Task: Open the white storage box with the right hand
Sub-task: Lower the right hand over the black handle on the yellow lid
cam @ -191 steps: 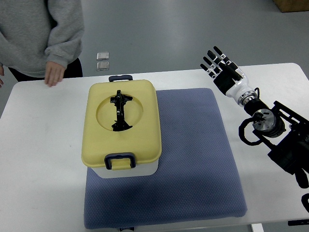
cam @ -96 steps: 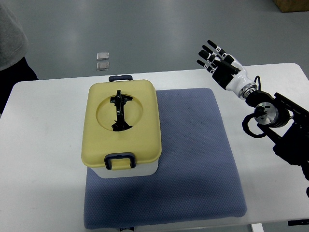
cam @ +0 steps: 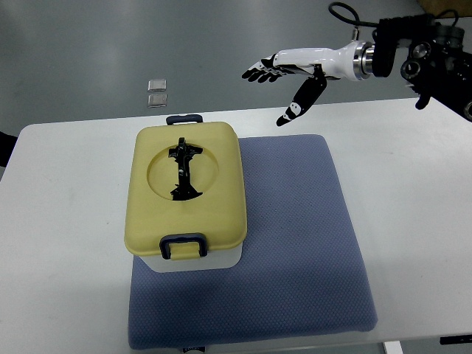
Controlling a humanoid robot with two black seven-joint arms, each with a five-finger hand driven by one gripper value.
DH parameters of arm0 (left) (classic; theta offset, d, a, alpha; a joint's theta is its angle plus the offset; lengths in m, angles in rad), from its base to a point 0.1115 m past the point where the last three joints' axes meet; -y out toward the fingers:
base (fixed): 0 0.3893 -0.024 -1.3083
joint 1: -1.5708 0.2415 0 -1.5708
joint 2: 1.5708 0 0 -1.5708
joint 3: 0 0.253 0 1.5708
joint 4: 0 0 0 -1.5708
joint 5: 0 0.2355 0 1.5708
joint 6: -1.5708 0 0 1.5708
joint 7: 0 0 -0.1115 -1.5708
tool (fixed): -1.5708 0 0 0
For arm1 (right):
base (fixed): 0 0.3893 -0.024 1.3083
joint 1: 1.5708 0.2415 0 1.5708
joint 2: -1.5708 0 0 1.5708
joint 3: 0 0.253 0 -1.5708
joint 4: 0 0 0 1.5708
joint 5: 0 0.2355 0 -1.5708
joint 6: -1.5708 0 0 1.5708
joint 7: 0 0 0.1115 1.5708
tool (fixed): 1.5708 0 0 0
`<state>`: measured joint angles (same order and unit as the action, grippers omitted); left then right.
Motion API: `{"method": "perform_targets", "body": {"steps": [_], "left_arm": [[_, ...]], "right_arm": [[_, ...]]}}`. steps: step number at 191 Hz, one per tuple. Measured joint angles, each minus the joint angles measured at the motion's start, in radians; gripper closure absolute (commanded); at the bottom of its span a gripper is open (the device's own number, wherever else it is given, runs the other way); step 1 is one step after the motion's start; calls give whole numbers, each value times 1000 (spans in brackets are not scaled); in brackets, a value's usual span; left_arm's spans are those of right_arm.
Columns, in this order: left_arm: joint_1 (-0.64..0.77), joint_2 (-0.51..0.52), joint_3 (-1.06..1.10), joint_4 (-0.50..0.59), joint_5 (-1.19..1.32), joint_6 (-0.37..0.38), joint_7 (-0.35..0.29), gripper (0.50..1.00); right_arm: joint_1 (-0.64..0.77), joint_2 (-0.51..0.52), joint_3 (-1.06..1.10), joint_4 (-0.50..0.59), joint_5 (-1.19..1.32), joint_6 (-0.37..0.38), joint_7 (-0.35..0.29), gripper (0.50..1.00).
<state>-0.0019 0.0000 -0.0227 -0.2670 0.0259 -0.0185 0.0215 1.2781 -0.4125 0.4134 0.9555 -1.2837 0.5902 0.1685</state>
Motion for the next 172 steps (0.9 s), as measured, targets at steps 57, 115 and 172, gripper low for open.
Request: {"method": "perform_targets", "body": {"steps": [57,115,172], "left_arm": [[0,0,0,0,-3,0,0,500],[0,0,0,0,-7,-1,0,500],[0,0,1,0,-8,-1,0,500]], "right_arm": [[187,56,-144,164,-132,21,3,572],[212,156,-152,172,-177,-5,3,572],[204,175,-150,172,-177,-64,3,572]]}}
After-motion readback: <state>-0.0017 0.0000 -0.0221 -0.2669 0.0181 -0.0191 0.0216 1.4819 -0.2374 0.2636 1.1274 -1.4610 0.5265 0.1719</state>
